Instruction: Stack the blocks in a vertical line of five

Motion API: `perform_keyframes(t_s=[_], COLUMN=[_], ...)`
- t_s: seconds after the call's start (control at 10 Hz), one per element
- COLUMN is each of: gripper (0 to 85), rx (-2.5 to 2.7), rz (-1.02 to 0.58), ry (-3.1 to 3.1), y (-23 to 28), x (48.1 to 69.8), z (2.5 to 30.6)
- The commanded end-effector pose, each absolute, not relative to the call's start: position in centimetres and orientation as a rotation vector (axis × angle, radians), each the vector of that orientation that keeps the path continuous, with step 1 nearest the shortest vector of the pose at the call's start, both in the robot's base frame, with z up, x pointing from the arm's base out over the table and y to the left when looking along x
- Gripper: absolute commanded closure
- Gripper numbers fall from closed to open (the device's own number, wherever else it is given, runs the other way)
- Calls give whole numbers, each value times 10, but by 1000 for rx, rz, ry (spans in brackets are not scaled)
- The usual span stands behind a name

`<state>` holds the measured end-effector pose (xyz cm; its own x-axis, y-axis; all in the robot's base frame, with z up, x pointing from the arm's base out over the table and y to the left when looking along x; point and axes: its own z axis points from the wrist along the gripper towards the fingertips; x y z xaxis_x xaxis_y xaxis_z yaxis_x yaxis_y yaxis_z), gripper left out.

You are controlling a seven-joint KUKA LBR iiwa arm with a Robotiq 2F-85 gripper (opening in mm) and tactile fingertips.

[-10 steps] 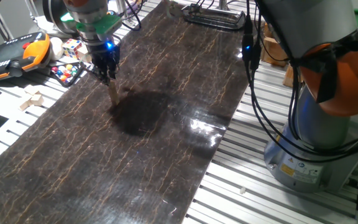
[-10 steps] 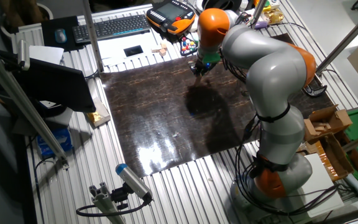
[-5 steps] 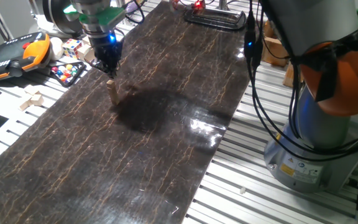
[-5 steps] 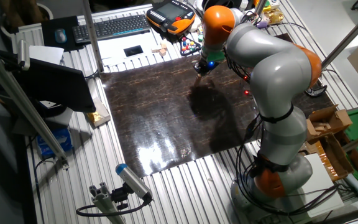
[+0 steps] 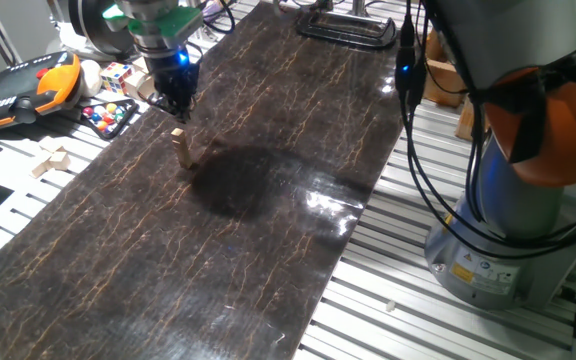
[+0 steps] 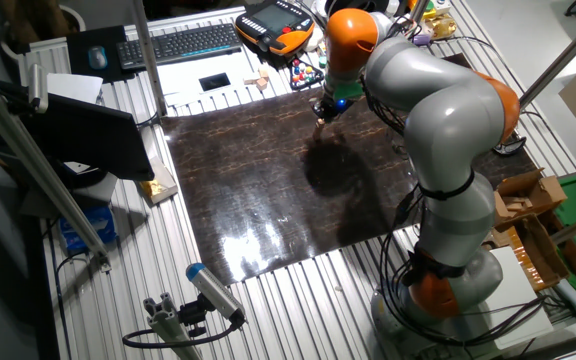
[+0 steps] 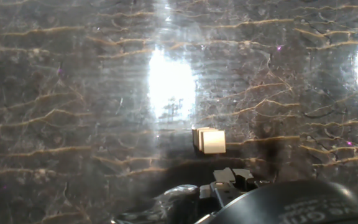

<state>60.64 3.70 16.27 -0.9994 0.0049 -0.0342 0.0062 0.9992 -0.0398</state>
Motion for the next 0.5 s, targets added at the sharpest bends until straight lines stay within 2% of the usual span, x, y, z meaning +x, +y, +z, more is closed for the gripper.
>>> perform_keyframes(t_s=[0.0, 0.4], gripper=[843, 843], rx=[1, -80], rz=[-57, -70], ry=[3107, 3116], y=[37, 41], x=[605, 597], z=[163, 166])
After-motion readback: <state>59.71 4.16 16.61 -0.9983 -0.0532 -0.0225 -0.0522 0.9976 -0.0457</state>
